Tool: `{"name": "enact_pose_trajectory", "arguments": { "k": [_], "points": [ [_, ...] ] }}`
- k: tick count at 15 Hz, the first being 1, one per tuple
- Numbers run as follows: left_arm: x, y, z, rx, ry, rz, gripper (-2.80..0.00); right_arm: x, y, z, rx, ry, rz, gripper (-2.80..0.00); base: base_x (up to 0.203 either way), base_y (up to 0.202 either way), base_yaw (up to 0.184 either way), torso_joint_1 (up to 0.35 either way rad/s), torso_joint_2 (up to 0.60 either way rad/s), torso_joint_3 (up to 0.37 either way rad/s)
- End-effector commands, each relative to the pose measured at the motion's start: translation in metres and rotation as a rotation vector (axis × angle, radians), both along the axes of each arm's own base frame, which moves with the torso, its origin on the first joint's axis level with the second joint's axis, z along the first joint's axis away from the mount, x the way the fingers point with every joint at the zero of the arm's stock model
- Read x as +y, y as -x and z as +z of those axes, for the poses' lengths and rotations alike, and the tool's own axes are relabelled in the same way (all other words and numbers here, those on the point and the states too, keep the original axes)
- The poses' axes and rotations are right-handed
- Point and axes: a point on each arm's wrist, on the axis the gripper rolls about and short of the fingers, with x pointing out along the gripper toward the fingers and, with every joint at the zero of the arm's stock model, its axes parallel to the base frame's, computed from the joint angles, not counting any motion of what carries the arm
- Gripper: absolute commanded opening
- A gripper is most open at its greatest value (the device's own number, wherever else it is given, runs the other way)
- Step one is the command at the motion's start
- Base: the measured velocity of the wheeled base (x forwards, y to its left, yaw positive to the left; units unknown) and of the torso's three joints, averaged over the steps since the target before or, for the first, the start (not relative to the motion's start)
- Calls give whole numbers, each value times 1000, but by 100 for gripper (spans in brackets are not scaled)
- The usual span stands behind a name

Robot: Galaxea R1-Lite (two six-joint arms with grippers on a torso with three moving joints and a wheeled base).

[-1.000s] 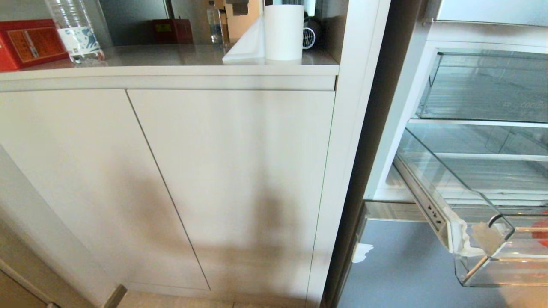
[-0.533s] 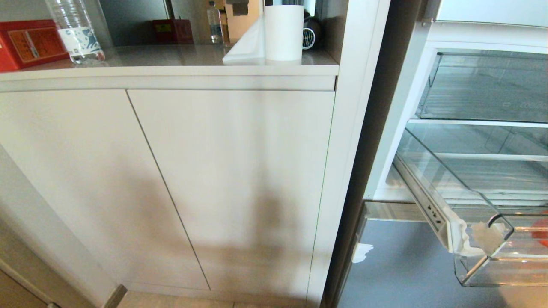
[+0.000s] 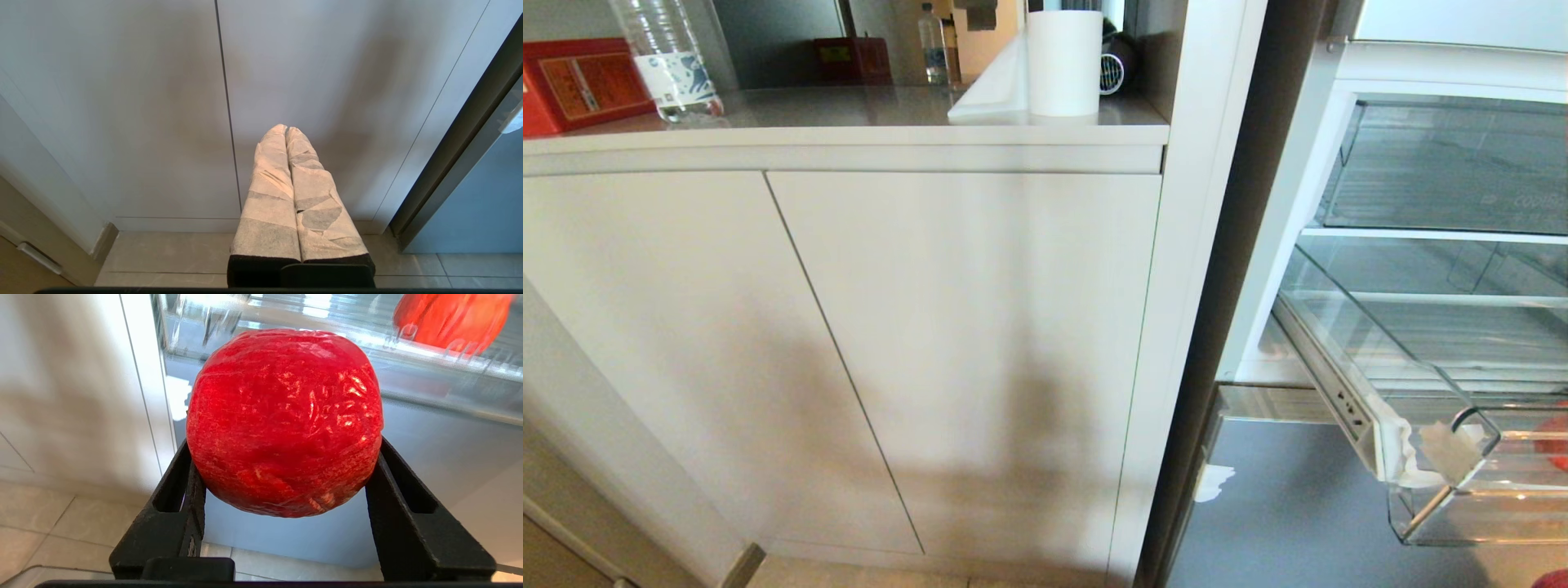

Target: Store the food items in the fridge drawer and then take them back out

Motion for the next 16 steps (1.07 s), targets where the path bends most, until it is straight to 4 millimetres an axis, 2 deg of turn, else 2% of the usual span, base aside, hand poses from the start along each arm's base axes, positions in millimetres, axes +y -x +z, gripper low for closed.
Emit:
{"name": "enact_pose_trajectory", "arguments": {
  "k": [1, 8, 16],
  "points": [
    [0, 0, 0, 0, 3, 0, -280, 0, 6, -7, -41, -3, 7, -280, 0, 0, 0, 0, 0, 0],
    [0, 0, 0, 0, 3, 0, -280, 0, 6, -7, -41, -5, 7, -280, 0, 0, -11, 1, 0, 1],
    [0, 0, 0, 0, 3, 0, -280, 0, 6, -7, -41, -18, 4, -280, -1, 7, -170, 2, 0, 3]
  ]
}}
